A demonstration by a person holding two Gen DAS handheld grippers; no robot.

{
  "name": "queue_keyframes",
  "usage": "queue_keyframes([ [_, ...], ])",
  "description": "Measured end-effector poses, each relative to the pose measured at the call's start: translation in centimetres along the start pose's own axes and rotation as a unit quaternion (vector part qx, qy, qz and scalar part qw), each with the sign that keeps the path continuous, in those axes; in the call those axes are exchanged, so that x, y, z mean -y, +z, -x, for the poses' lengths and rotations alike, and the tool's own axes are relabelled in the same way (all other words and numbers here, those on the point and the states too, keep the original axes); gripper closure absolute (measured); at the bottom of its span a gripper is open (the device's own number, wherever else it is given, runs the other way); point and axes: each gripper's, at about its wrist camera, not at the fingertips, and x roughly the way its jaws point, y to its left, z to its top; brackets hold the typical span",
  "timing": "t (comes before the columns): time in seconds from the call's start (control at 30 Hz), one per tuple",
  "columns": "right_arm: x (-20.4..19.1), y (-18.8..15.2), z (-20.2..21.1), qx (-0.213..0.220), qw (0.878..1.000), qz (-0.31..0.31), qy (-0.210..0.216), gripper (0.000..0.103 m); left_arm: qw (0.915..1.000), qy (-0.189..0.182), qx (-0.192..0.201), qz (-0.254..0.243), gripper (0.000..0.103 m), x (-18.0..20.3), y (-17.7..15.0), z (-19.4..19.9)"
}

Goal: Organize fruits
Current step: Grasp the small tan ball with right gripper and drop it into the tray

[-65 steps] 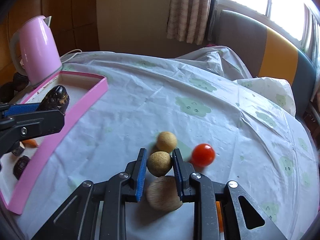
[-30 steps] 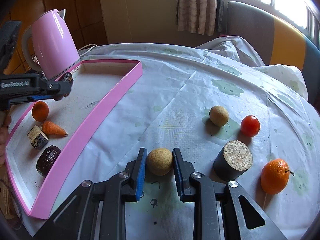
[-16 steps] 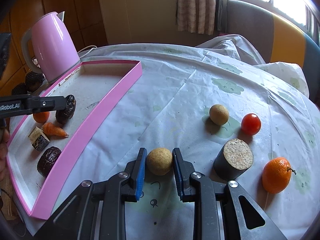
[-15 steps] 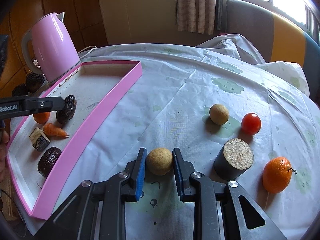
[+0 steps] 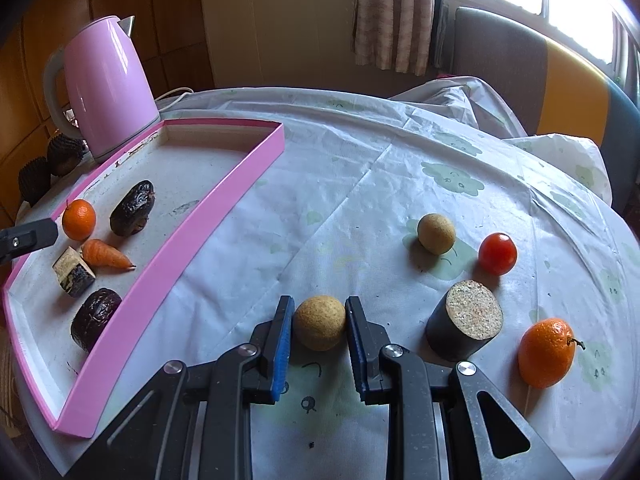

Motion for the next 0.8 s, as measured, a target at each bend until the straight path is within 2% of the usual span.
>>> queue_keyframes([
  [0.23, -0.4, -0.1, 0.3, 0.0, 1.0, -0.001, -0.018, 0.077, 1.0, 0.003, 0.006, -0.006, 0.047, -0.2, -0.6, 0.6],
  [0.37, -0.7, -0.2, 0.7, 0.0, 1.0, -0.017, -0.008, 0.077, 1.0, 0.003, 0.004, -0.005, 0.047, -0.4, -0.9, 0.6],
  [0.6, -2.6, 1.1, 2.5, 0.022, 0.999, -0.022, 0.033, 0.077, 1.0, 0.005, 0.004, 0.004, 0.047, -1.1, -1.1, 0.7],
  [0.8, -5.7, 3.1, 3.4, 0.035, 0.997, 0.003, 0.075, 0.077, 0.9999, -0.001, 0.008, 0.014, 0.047, -1.8, -1.1, 0.9],
])
